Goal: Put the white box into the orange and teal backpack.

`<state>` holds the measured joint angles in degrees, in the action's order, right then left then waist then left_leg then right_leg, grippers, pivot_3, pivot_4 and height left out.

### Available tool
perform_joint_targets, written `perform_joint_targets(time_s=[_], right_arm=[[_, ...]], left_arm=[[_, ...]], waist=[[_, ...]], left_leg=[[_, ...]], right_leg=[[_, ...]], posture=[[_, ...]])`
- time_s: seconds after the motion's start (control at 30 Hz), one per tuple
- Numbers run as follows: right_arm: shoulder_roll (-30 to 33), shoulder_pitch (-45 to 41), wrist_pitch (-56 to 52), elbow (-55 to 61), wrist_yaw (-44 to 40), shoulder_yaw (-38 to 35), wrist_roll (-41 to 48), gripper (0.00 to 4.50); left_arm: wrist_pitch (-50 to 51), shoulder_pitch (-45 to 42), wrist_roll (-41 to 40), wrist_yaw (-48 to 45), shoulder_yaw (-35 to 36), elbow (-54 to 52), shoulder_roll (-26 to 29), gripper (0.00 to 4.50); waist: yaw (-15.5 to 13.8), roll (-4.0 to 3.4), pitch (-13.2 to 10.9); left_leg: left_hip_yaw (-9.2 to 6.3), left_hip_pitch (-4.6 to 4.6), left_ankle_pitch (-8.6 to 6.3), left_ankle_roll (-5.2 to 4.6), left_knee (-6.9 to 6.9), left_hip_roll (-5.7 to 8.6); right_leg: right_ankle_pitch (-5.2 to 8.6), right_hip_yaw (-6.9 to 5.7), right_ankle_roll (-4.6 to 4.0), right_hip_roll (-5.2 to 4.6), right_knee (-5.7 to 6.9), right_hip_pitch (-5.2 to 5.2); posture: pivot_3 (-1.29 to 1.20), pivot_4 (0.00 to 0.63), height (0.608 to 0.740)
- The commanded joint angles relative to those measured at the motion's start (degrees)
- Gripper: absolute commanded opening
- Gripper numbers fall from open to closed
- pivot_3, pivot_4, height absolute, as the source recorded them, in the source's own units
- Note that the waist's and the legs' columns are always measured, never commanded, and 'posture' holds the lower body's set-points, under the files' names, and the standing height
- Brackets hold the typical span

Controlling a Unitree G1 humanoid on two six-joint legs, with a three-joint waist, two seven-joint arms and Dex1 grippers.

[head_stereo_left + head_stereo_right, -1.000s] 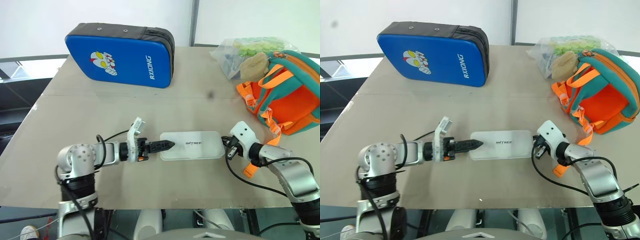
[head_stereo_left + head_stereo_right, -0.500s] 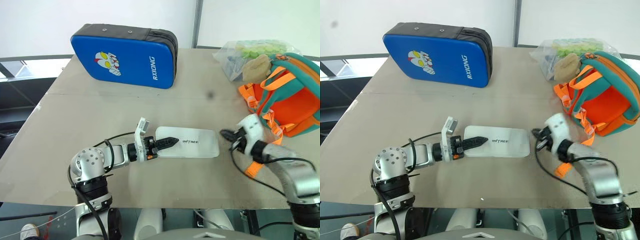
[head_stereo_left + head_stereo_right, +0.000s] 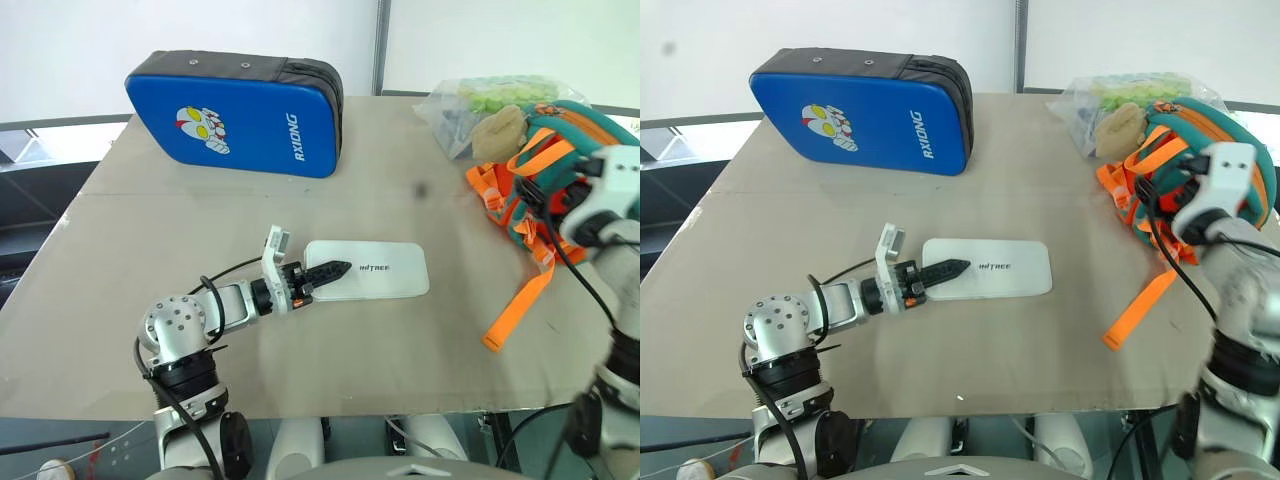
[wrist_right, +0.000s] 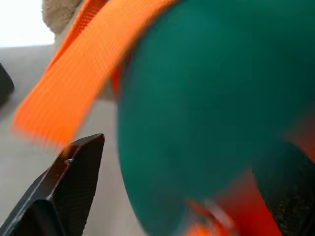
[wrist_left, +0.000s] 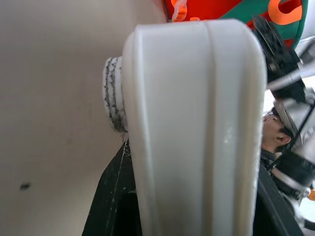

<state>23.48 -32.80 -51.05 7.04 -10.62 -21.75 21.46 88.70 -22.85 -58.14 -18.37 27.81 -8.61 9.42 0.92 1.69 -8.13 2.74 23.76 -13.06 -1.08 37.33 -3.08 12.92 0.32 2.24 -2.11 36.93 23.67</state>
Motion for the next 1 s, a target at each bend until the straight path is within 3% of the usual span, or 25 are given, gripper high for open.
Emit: perform_joint_targets(time_s=[0.03, 0.07, 0.17, 0.3, 0.4, 0.5, 0.67, 0.73, 0.83, 1.0], right_arm=[[0.56, -5.29, 9.17, -9.21, 0.82, 1.90, -3.68, 4.47], [0.72, -6.40, 11.27, -11.96, 0.78, 2.56, -4.64, 4.47], [1.56, -8.17, 17.25, -18.40, -0.44, 4.67, -7.24, 3.13], [1.69, -9.22, 21.78, -21.88, -4.64, 6.10, -6.61, 1.24], [1.57, -8.20, 21.95, -16.18, -15.61, 7.54, -0.42, 0.11], [2.21, -5.50, 16.22, -5.21, -26.78, 7.10, 11.33, 0.00], [7.33, -0.17, 4.76, 8.24, -34.94, 6.98, 25.31, 0.00], [9.63, 1.99, 2.81, 11.09, -36.28, 7.95, 26.84, 0.00], [14.00, 7.33, 1.87, 14.31, -39.51, 9.62, 26.74, 0.00], [18.23, 11.63, 0.01, 16.82, -44.41, 5.53, 34.39, 0.00]], left_arm=[[-1.18, -1.67, -4.00, 3.73, 4.61, -3.38, -1.88, 0.98], [-1.11, -2.09, -5.18, 5.22, 5.88, -3.71, -2.70, 0.98], [-1.53, -3.27, -10.10, 10.72, 10.13, -3.77, -5.35, 0.98], [-8.63, -4.49, -25.80, 24.49, 14.49, -0.10, -7.95, 0.98], [-17.51, -4.83, -37.32, 34.20, 13.05, -0.28, -6.97, 0.98], [-22.62, -5.29, -39.18, 35.06, 10.15, -2.83, -3.00, 0.98], [-31.19, -6.43, -38.78, 31.47, 7.82, -5.26, 2.94, 0.98], [-34.88, -6.11, -31.80, 25.76, 6.26, -8.05, 6.05, 0.98], [-34.58, -4.19, -25.93, 12.64, 3.15, -10.71, 15.04, 0.98], [-36.83, -3.23, -21.07, -2.65, 0.05, -12.06, 23.67, 0.98]], waist=[[-0.15, -0.02, -0.02], [-0.19, -0.01, -0.03], [-0.38, 0.00, -0.04], [-0.30, 0.01, -0.08], [-0.13, 0.01, -0.14], [-0.01, -0.07, -0.26], [-0.44, -0.13, -0.47], [-0.50, -0.10, -0.52], [-0.50, -0.06, -0.59], [-0.75, -0.12, -0.73]], left_leg=[[0.01, 0.05, 0.00, 0.00, 0.00, 0.00], [0.02, 0.09, 0.00, 0.00, -0.02, 0.00], [0.02, 0.19, -0.01, 0.01, -0.03, 0.00], [-0.03, 0.16, -0.01, 0.01, -0.03, 0.02], [-0.07, 0.10, -0.01, 0.01, -0.02, 0.01], [-0.11, 0.00, -0.01, 0.01, -0.03, -0.03], [-0.04, 0.11, -0.01, 0.01, -0.06, -0.04], [-0.01, 0.11, -0.01, 0.01, -0.08, -0.03], [0.07, 0.12, -0.01, 0.02, -0.12, -0.02], [0.12, 0.09, -0.01, 0.02, -0.12, -0.01]], right_leg=[[-0.03, 0.01, 0.06, 0.00, -0.03, 0.03], [-0.03, 0.01, 0.07, 0.00, -0.10, 0.04], [-0.02, -0.02, 0.11, -0.04, -0.23, 0.04], [-0.02, 0.06, 0.14, -0.11, -0.21, 0.04], [-0.03, 0.09, 0.13, -0.11, -0.16, 0.04], [-0.04, 0.22, 0.13, 0.00, -0.08, 0.04], [-0.02, 0.04, 0.12, 0.04, -0.17, 0.04], [-0.02, 0.04, 0.11, 0.02, -0.21, 0.04], [0.00, 0.03, 0.09, 0.02, -0.24, 0.04], [0.13, 0.04, -0.13, -0.01, -0.23, 0.05]], posture=[[0.00, 0.150, 0.740], [0.00, 0.150, 0.740], [0.00, 0.150, 0.740], [0.00, 0.150, 0.740], [0.00, 0.150, 0.740], [0.00, 0.150, 0.740], [0.00, 0.150, 0.740], [0.00, 0.150, 0.740], [0.00, 0.150, 0.740], [0.00, 0.150, 0.740]])
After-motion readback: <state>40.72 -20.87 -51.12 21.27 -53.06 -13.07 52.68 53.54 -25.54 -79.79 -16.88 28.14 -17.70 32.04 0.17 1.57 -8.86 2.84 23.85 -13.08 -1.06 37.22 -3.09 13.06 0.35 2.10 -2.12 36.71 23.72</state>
